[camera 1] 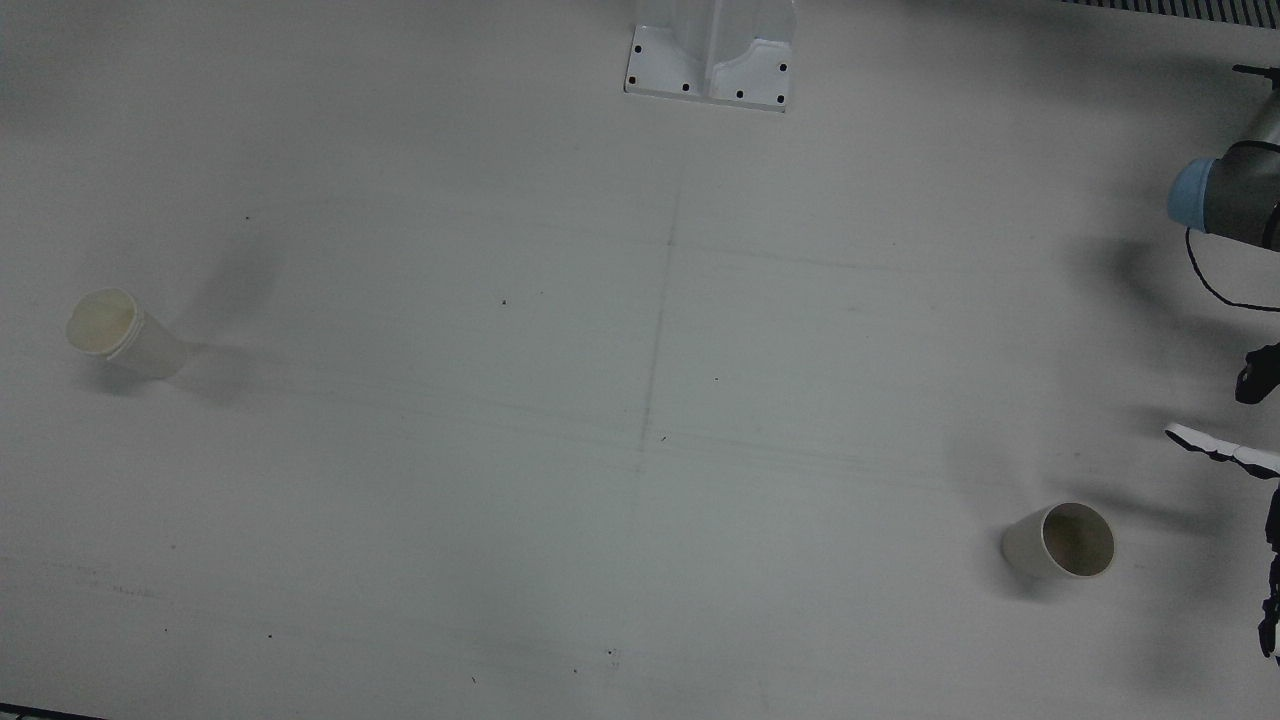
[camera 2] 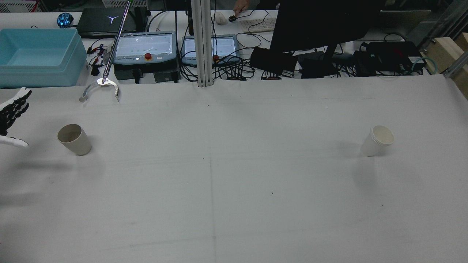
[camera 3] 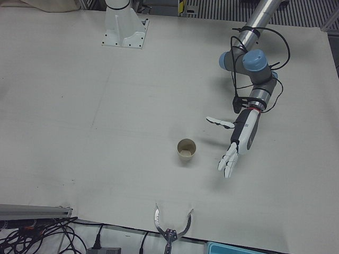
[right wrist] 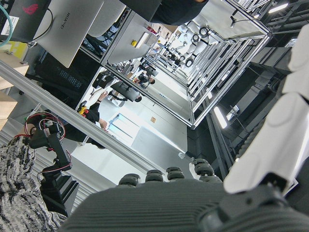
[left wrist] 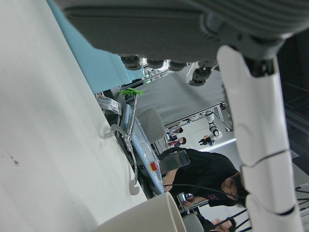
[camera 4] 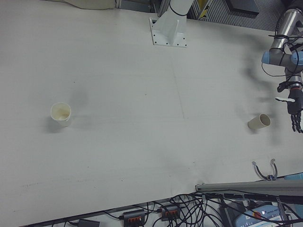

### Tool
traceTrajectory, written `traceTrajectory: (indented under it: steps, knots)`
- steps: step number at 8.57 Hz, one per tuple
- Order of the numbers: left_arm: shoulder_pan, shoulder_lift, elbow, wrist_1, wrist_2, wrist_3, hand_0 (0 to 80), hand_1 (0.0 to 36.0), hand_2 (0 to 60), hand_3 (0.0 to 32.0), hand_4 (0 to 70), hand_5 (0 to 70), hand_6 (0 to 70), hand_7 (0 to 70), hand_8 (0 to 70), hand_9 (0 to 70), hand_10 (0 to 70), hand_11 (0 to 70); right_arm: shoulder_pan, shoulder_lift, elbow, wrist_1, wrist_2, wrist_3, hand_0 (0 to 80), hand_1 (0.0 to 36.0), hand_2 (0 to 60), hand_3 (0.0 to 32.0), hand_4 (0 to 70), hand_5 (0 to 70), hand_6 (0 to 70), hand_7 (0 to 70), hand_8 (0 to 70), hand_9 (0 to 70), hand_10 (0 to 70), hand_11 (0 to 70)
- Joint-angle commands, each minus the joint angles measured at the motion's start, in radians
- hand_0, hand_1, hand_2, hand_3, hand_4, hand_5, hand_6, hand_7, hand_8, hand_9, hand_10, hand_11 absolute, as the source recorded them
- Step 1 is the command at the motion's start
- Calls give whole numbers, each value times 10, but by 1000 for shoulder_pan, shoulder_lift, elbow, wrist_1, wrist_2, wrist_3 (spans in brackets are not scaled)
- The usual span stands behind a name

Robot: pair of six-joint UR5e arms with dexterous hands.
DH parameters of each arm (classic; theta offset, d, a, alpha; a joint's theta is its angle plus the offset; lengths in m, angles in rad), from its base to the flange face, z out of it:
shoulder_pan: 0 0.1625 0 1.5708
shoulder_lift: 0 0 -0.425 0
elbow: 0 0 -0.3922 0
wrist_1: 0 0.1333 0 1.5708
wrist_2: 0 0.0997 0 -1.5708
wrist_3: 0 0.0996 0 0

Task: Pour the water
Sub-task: 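Reach the left hand toward the beige paper cup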

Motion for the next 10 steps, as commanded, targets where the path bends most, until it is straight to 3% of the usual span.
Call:
traceTrajectory:
  steps: [1,4,7,10]
  knots:
    - [2,0,78,-83,-5,53,569,145,0,0,142,0,0,5,0,0,17,48,-8,-2,-1,-1,1,0,408,91,124,0,68,0,18,55,9,38,6,19]
    - [23,0,91,-133,-2,171,564,145,0,16,129,0,0,0,0,0,12,41,-8,-3,-1,-1,1,0,408,91,121,0,67,0,22,60,12,42,7,21]
    - [52,-64,164,-138,9,159,558,130,0,0,138,0,0,9,0,0,17,47,-14,2,-23,0,1,3,408,90,121,0,66,0,24,61,13,43,8,22]
    - [52,-127,187,-89,35,133,562,127,0,0,151,0,0,18,0,0,16,45,-19,2,-24,2,3,1,407,91,127,0,66,0,27,64,14,45,10,25]
